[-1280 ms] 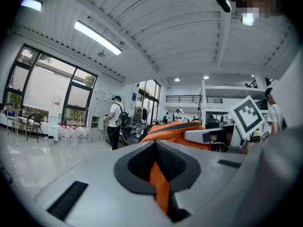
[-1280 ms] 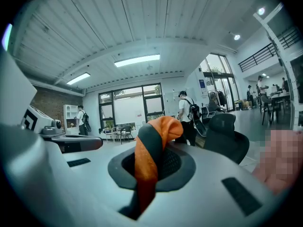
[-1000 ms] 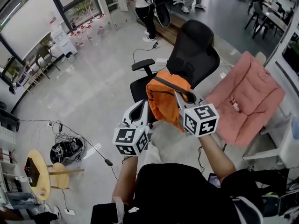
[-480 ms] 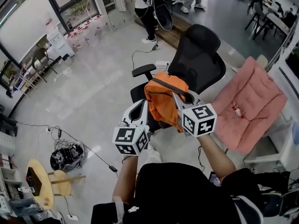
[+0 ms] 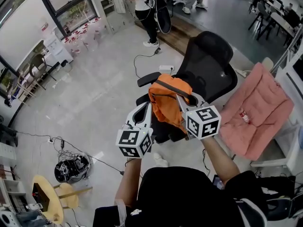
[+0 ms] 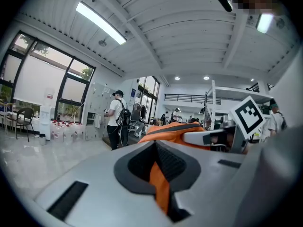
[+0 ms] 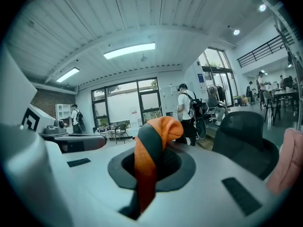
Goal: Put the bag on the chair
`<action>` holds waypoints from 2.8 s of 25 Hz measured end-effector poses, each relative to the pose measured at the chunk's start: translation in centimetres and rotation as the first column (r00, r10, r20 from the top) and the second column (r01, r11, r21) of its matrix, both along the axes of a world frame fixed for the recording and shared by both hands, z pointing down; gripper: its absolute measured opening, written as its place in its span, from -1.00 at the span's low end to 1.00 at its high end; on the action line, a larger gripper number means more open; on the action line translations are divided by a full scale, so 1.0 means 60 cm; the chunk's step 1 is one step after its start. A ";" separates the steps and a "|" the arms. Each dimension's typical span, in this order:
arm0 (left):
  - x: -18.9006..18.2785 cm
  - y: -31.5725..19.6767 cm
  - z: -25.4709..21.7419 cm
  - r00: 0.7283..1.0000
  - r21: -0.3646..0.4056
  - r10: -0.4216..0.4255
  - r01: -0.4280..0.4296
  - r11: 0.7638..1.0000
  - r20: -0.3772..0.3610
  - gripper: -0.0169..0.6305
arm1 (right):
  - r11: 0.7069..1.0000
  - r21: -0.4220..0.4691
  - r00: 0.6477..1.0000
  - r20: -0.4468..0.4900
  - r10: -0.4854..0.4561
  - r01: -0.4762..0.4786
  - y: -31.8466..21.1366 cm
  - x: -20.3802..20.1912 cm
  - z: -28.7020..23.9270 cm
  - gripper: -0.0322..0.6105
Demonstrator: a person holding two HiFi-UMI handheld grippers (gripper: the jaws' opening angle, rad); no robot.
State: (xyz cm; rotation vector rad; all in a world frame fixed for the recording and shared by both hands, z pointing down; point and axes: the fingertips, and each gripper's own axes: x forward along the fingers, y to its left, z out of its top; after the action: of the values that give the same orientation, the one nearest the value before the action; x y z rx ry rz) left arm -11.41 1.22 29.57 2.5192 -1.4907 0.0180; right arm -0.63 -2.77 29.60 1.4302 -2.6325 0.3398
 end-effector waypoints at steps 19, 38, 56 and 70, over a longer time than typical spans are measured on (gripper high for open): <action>-0.150 -0.202 0.025 0.996 -0.033 0.088 -0.088 0.996 -0.009 -0.92 | 0.997 -0.048 0.998 -0.019 0.059 -0.059 -0.184 -0.150 0.024 -0.87; -0.137 -0.265 0.083 0.991 -0.094 0.136 -0.136 0.986 -0.004 -0.92 | 0.989 -0.123 0.996 -0.048 0.074 -0.080 -0.239 -0.143 0.090 -0.87; -0.027 -0.368 0.167 0.986 -0.200 0.167 -0.164 0.966 -0.002 -0.92 | 0.968 -0.239 0.997 -0.026 0.068 -0.072 -0.324 -0.060 0.185 -0.87; 0.069 -0.423 0.271 0.981 -0.329 0.196 -0.187 0.926 -0.005 -0.92 | 0.938 -0.337 0.997 -0.013 0.080 -0.080 -0.376 0.020 0.278 -0.87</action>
State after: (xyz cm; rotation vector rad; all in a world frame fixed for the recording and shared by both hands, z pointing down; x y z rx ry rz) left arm -7.29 -24.13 45.80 2.3847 -1.1326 0.3085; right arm 0.55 -25.30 46.28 1.4190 -2.3697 0.7599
